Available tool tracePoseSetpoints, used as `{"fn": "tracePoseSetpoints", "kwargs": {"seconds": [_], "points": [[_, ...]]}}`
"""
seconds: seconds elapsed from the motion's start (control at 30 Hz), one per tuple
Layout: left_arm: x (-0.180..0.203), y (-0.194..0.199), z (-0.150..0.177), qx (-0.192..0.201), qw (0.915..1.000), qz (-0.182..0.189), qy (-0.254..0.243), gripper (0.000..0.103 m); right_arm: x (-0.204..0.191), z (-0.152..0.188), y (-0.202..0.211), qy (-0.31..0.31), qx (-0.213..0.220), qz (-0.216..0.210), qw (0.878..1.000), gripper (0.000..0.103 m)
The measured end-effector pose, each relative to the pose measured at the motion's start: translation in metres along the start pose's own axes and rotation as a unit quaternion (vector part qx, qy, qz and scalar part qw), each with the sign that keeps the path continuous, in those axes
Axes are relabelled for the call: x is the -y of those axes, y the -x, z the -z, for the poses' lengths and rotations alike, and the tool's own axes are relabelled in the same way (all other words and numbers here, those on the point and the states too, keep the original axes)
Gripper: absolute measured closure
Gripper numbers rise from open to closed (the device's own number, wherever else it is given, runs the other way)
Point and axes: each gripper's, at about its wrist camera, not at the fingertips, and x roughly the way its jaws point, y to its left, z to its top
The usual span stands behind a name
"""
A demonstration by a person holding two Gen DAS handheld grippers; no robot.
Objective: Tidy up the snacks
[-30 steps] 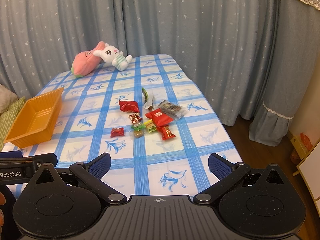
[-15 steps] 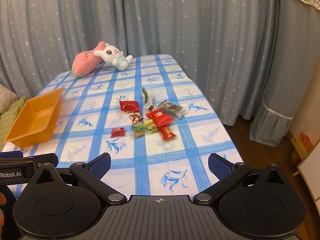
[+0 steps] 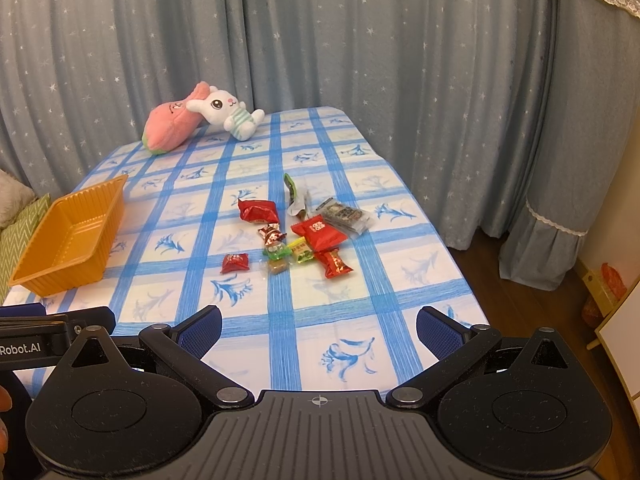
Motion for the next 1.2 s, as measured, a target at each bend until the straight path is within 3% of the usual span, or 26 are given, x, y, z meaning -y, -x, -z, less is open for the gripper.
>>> {"fn": "tracePoseSetpoints", "kwargs": {"seconds": [0.23, 0.6, 0.7, 0.8, 1.0, 1.2], "points": [[-0.001, -0.019, 0.000, -0.010, 0.9999, 0.003, 0.002, 0.000, 0.009, 0.002, -0.019, -0.018, 0.009, 0.011, 1.000, 0.001], [-0.008, -0.079, -0.013, -0.020, 0.9997, 0.009, -0.013, 0.006, 0.020, -0.010, -0.067, -0.014, 0.025, 0.002, 1.000, 0.001], [-0.010, -0.100, -0.018, -0.023, 0.9994, 0.017, -0.020, 0.008, 0.023, -0.012, -0.088, -0.015, 0.019, -0.005, 1.000, 0.011], [-0.010, -0.120, -0.023, -0.022, 0.9990, 0.024, -0.032, 0.011, 0.027, -0.014, -0.111, -0.017, 0.008, -0.006, 1.000, 0.013], [0.001, -0.164, -0.033, -0.012, 0.9956, 0.044, -0.082, 0.016, 0.032, -0.017, -0.147, -0.021, -0.007, -0.008, 1.000, 0.020], [0.015, -0.199, -0.037, -0.006, 0.9825, 0.050, -0.179, 0.021, 0.035, -0.020, -0.171, -0.020, -0.019, -0.002, 1.000, 0.024]]}}
